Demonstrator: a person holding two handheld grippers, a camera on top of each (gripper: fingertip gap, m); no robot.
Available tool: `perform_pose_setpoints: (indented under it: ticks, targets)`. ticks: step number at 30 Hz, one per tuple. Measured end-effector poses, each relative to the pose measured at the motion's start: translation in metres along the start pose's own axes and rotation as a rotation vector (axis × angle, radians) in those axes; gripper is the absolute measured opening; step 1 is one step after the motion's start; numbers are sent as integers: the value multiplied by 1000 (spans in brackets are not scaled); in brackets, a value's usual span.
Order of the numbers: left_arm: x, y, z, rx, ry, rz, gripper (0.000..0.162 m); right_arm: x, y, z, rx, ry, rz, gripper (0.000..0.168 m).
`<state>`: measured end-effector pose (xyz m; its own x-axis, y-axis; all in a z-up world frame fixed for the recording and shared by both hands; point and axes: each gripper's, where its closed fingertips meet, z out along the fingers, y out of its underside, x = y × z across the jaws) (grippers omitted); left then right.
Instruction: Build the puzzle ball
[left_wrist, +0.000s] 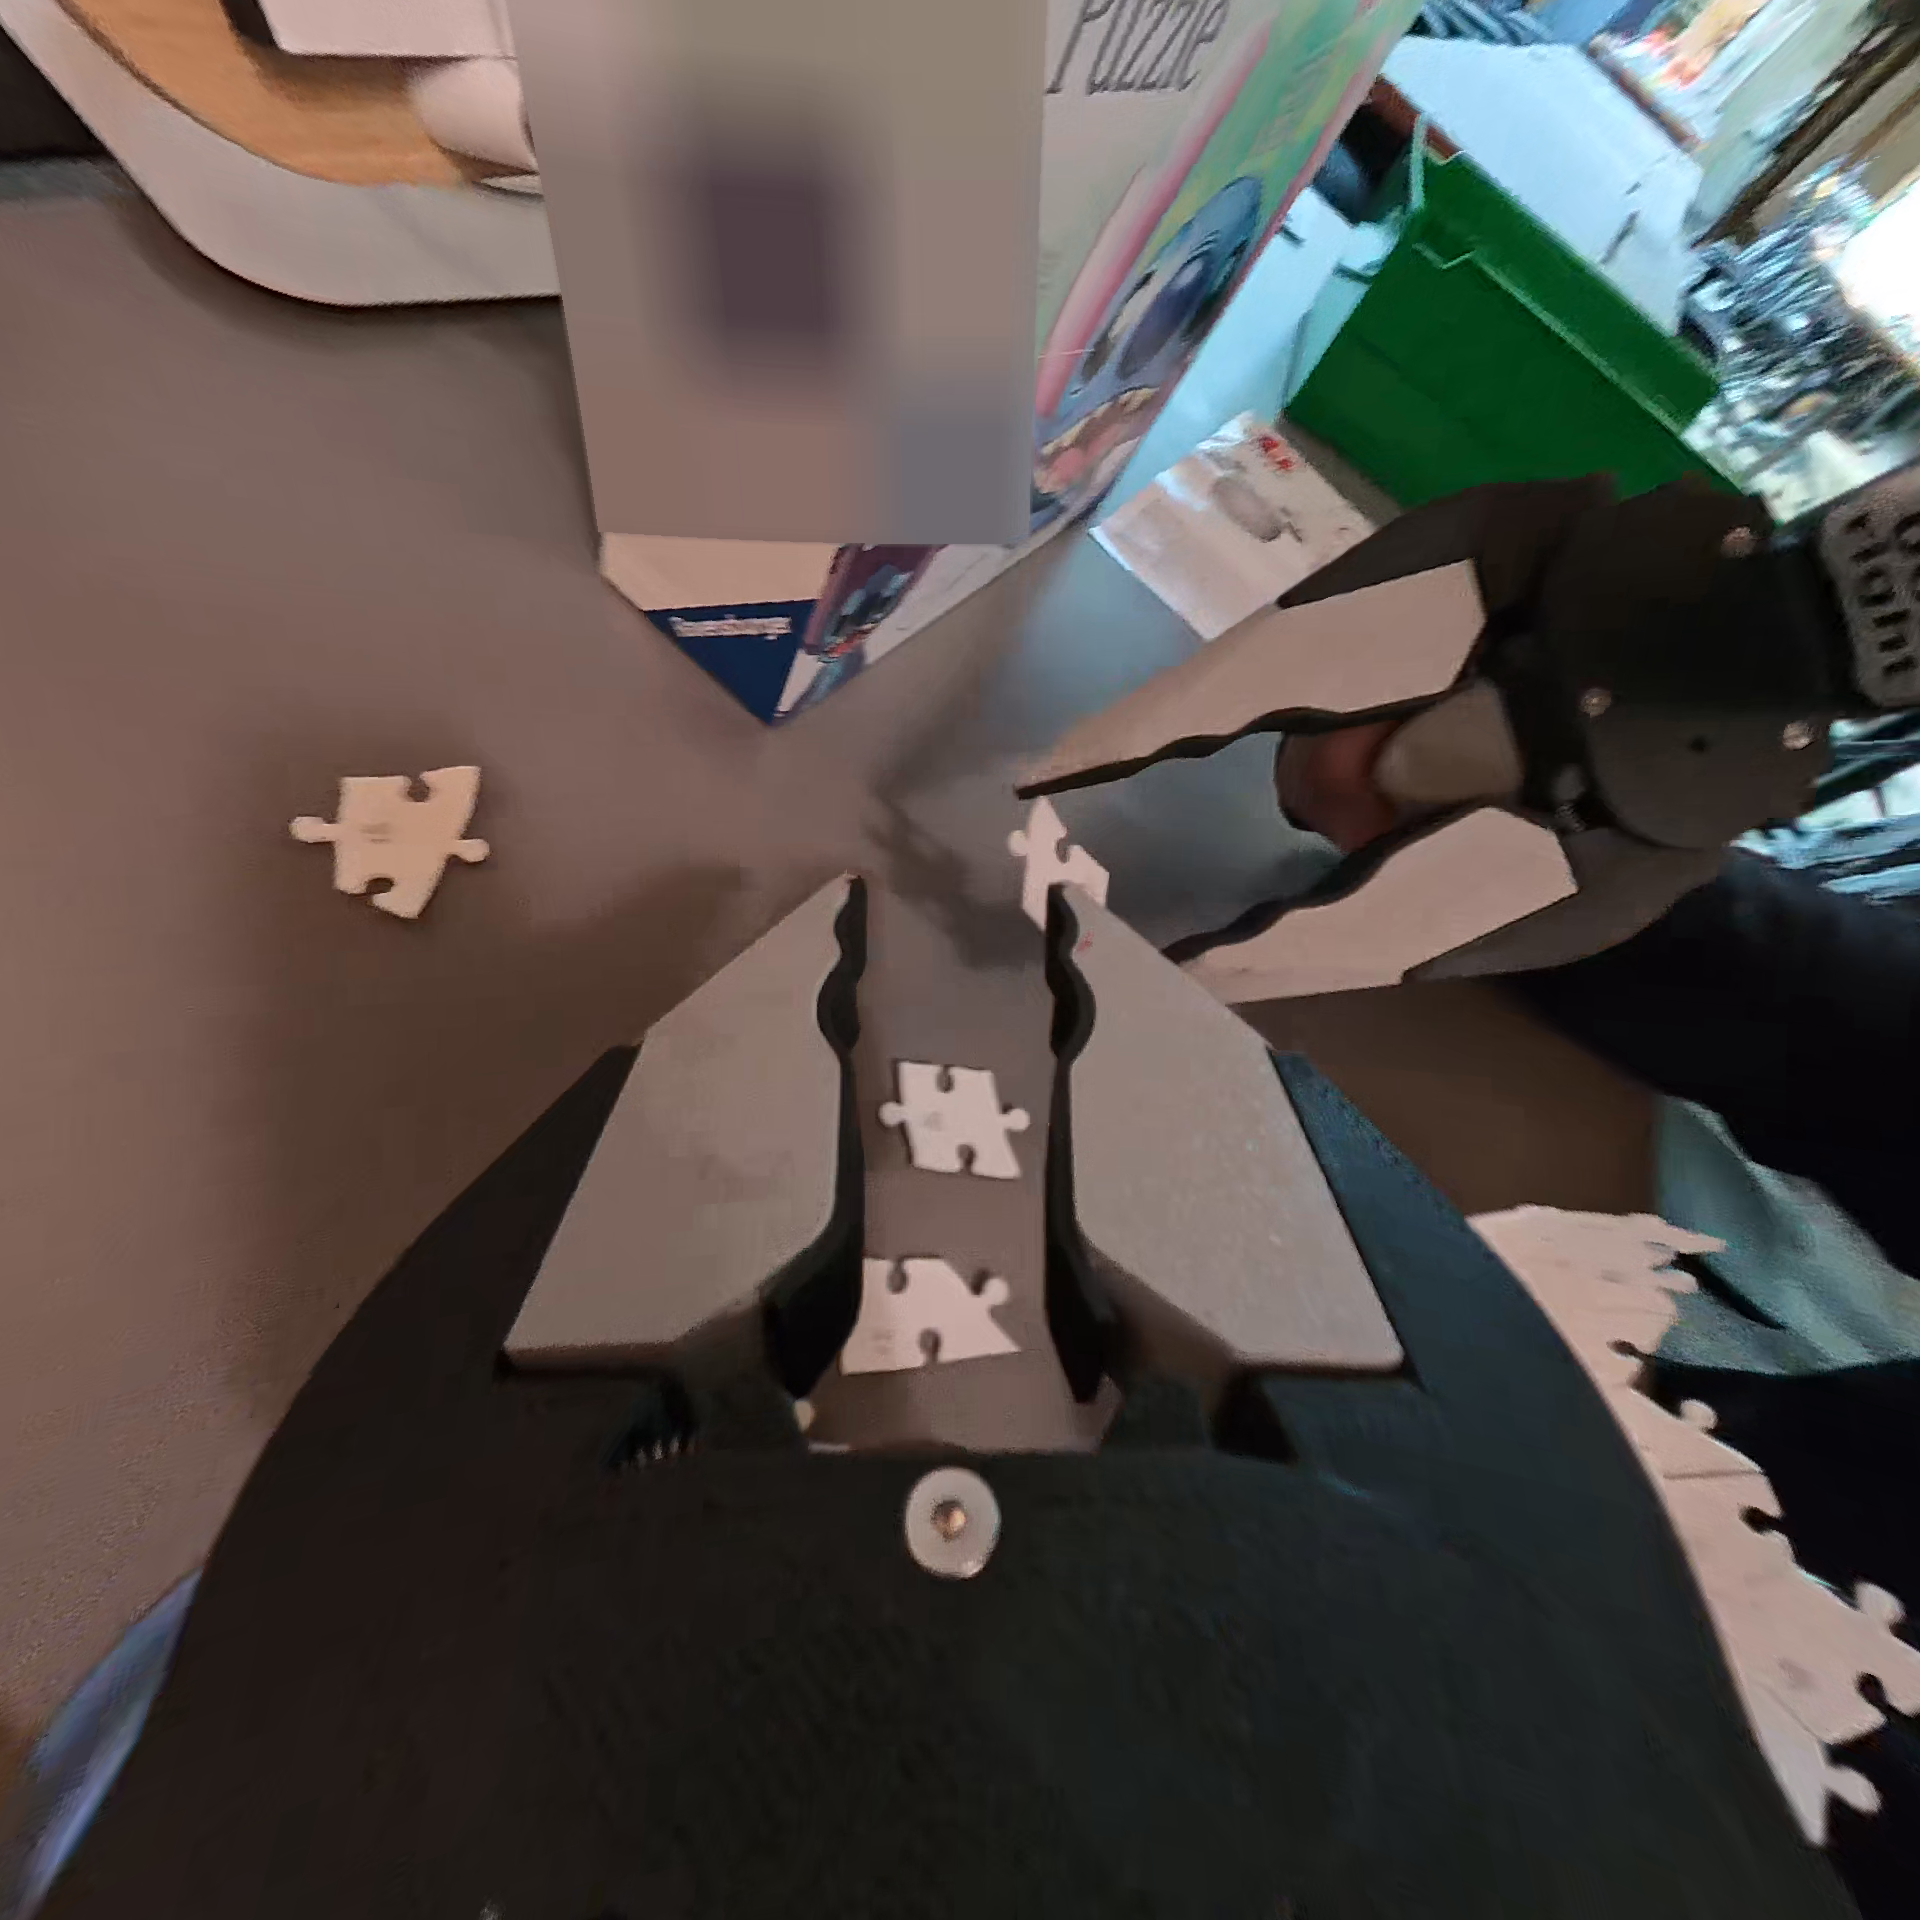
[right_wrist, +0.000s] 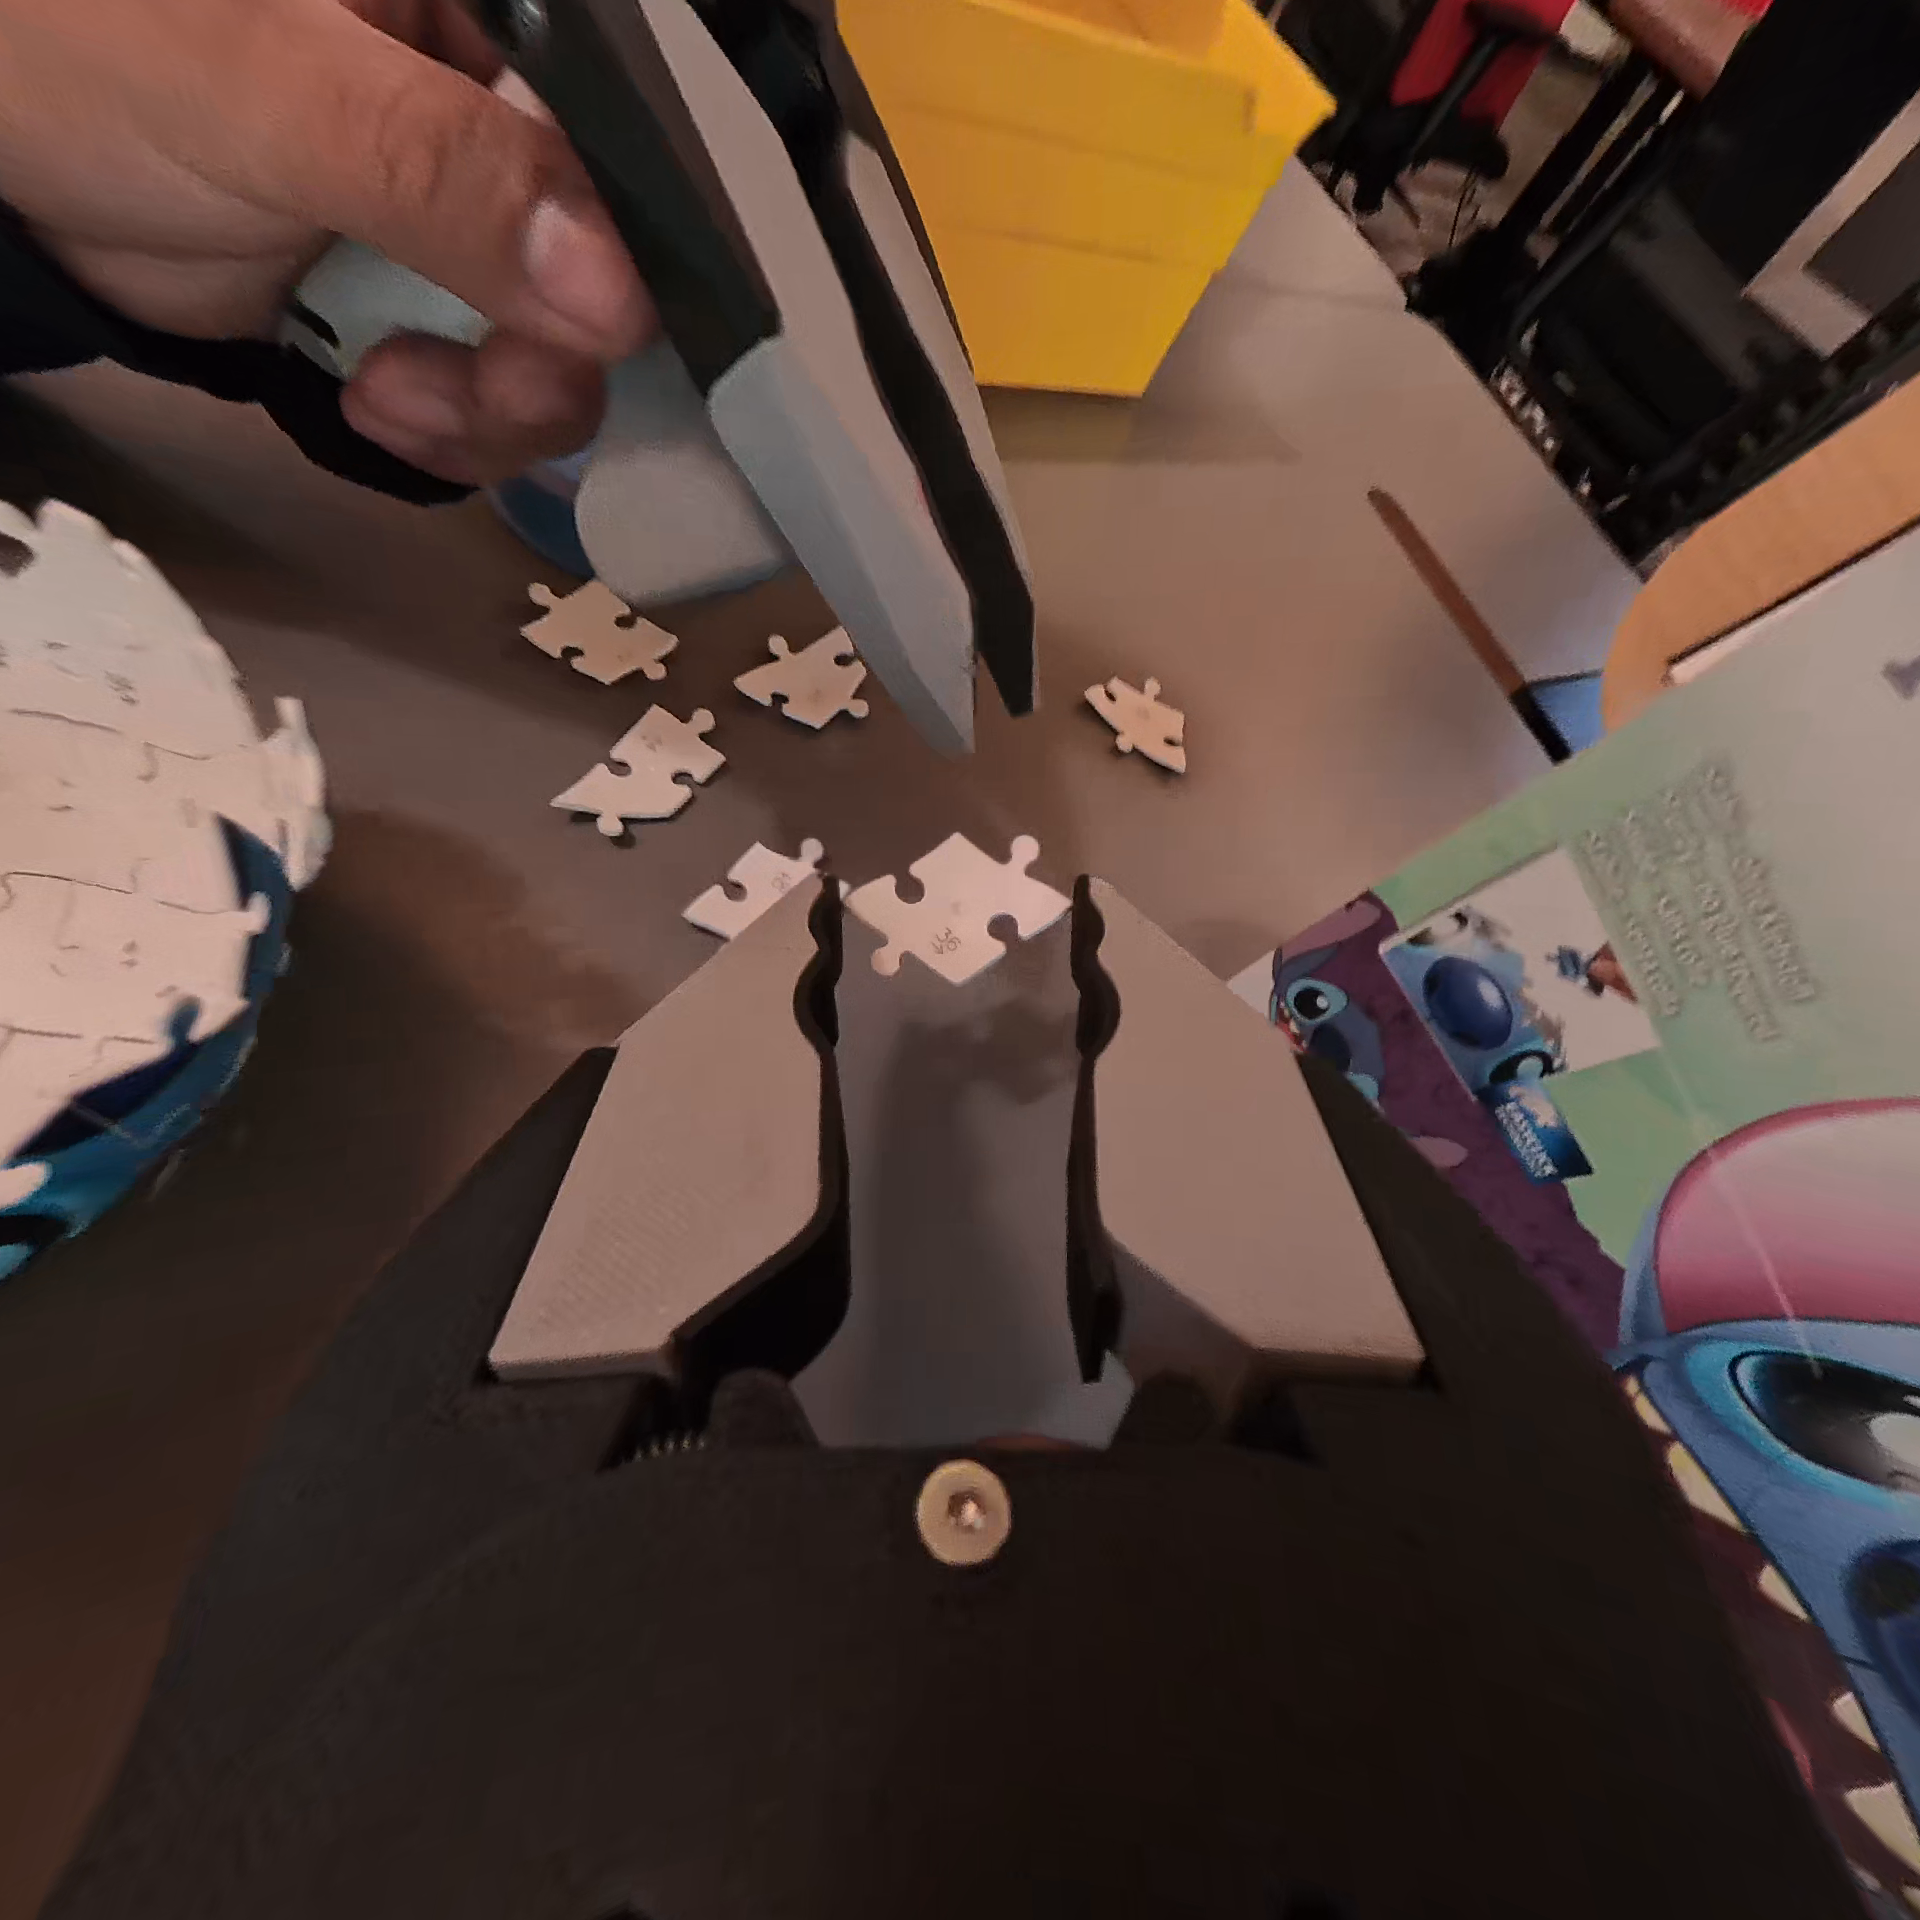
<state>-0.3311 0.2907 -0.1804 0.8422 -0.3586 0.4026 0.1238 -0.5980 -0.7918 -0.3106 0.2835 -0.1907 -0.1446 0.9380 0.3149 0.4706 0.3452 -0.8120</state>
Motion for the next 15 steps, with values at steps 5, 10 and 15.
perform_pose_setpoints:
  ticks: [5,10,15]
  targets:
    - [7,6,5,-36,40,-3,32,-6,-15,-5,49,36,-88,42]
    - [24,9,8,-46,189,-99,32,-7,-14,-3,37,52,-107,42]
    - [20,10,8,-44,206,-134,32,-7,-15,-4,56,52,-121,41]
